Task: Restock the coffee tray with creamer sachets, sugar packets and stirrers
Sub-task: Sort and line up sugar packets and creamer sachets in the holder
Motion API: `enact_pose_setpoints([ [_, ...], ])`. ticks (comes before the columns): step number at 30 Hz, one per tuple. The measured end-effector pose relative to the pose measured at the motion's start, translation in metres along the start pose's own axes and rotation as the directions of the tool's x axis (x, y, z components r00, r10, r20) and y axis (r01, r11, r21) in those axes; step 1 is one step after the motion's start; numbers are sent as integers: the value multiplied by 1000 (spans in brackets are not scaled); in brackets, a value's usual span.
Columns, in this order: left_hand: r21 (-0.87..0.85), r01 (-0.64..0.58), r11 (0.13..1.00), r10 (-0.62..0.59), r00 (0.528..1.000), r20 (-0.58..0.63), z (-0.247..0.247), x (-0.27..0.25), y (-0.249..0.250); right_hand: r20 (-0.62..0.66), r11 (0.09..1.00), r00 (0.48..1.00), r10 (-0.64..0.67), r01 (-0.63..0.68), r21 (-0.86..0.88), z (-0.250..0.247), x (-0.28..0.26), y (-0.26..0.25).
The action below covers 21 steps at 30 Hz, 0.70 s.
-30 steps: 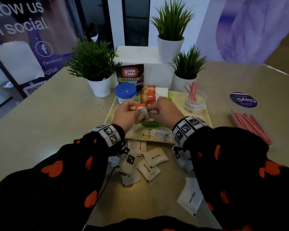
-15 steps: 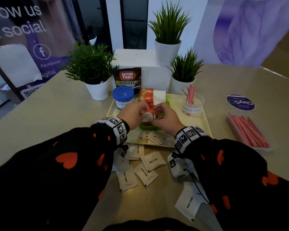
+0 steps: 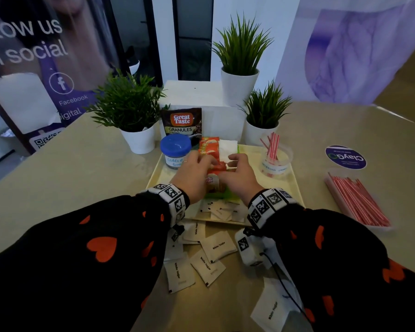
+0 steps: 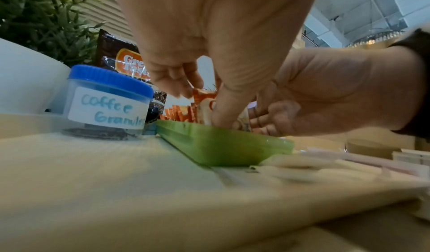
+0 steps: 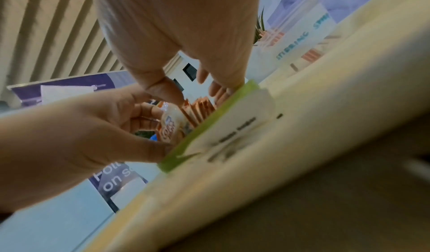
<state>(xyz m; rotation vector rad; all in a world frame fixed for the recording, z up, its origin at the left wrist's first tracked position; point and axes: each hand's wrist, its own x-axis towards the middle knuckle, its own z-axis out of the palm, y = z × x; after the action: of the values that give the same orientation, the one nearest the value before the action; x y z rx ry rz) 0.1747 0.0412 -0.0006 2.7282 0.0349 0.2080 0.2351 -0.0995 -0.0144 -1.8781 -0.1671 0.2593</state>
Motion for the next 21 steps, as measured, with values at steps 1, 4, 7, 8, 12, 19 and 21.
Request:
enact_pose_setpoints([
  [1,10,15,1000,-15,999,34,-1,1,0,2,998,999,39,-39,53,1,1,-6],
  [4,26,64,998,-68,969,236,-2,8,1,109,911,973,203,-228,343,6,3,-22],
  [7,88,92,992,-115,941,317,4,14,0,229,782,943,244,-330,529,16,-2,-28],
  [8,100,107,989,-133,937,323,7,14,0,247,759,941,232,-334,559,21,-3,-26],
  [12,73,166,983,-181,933,310,16,12,-2,289,706,942,168,-320,631,29,4,-10],
  [19,139,78,987,-116,948,297,14,24,-1,234,750,950,207,-308,585,39,29,12],
  [21,192,80,978,-140,935,324,10,34,-1,241,754,951,192,-300,584,37,26,6],
])
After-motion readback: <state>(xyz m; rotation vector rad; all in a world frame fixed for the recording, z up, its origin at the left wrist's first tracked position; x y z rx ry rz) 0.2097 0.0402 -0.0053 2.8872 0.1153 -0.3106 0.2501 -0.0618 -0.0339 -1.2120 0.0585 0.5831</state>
